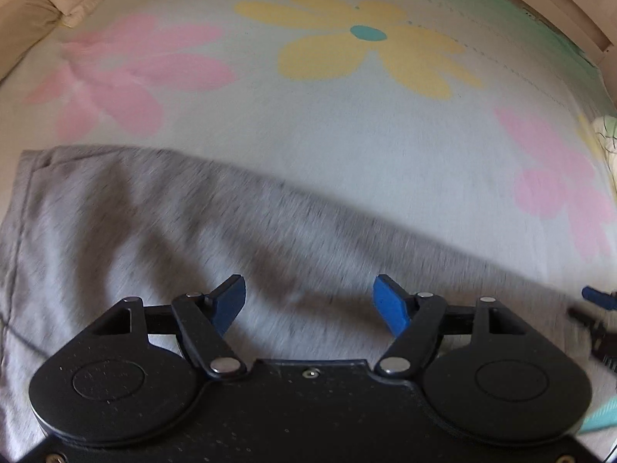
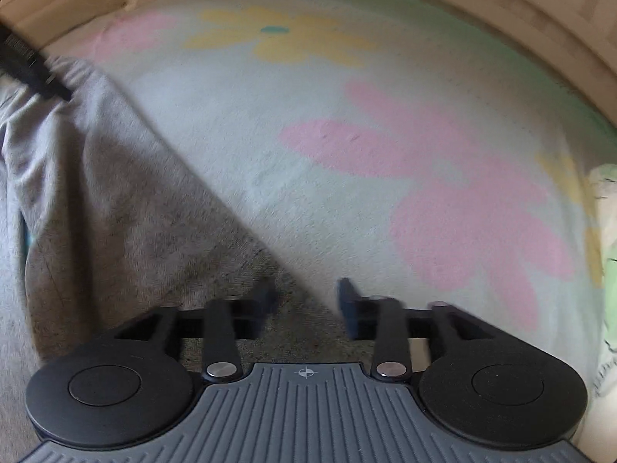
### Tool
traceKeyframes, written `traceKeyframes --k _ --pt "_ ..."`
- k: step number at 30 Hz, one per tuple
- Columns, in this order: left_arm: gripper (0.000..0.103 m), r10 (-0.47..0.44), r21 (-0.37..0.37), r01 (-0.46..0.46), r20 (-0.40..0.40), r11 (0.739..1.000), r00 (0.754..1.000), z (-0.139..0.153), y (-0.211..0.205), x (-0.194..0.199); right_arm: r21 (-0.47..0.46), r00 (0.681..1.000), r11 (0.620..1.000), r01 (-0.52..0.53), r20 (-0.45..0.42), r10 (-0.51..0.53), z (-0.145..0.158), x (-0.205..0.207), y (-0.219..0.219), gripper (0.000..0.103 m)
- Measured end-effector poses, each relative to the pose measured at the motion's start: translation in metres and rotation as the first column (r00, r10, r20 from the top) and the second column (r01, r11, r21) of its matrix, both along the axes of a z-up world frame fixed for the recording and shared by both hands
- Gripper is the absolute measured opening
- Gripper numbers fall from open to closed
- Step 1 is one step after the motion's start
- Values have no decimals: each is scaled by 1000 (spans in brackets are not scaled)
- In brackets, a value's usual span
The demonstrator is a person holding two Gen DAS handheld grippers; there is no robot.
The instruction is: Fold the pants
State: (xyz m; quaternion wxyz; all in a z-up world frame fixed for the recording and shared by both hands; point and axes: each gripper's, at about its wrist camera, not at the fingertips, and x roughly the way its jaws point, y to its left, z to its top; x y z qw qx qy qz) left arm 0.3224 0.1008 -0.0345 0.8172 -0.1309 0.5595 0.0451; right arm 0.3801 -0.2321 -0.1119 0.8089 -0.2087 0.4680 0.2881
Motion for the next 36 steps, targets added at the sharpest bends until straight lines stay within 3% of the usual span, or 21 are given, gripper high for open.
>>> traceKeyframes --k 4,6,8,15,22,23,24,25,26,30,36 --pt "74 -2 0 2 -30 1000 1000 -8 -3 23 73 996 997 0 -90 7 -1 14 -9 41" --pt "74 -7 7 7 -39 1000 999 -11 -4 30 99 991 995 -23 -127 35 3 14 -14 22" --pt "75 -7 9 7 -46 1000 999 -13 -4 36 80 993 996 -49 -104 57 7 6 -14 6" --pt "79 30 3 -30 -61 1000 998 -23 -2 63 44 988 988 -150 54 148 24 -51 -1 5" --pt "80 81 26 -79 -136 997 987 -49 -8 85 9 974 978 -210 94 208 35 -89 7 5" --pt "74 84 45 -78 -158 996 984 -55 -11 87 9 975 979 -204 93 203 37 -91 4 5" --pt "54 92 79 -79 -167 994 982 -59 -13 88 8 976 980 -197 99 195 38 -93 3 5" --pt "44 105 136 -86 -142 987 984 -57 -15 86 7 977 983 -186 110 184 41 -96 2 5" --pt "17 105 144 -89 -109 986 989 -52 -16 82 5 978 985 -172 117 170 43 -97 1 5" --pt "10 125 63 -121 -55 991 991 -26 -5 56 20 981 992 -121 156 116 59 -109 -2 5" --pt "10 54 71 -57 43 996 998 25 -1 -8 48 981 996 -69 182 60 83 -142 -3 5"
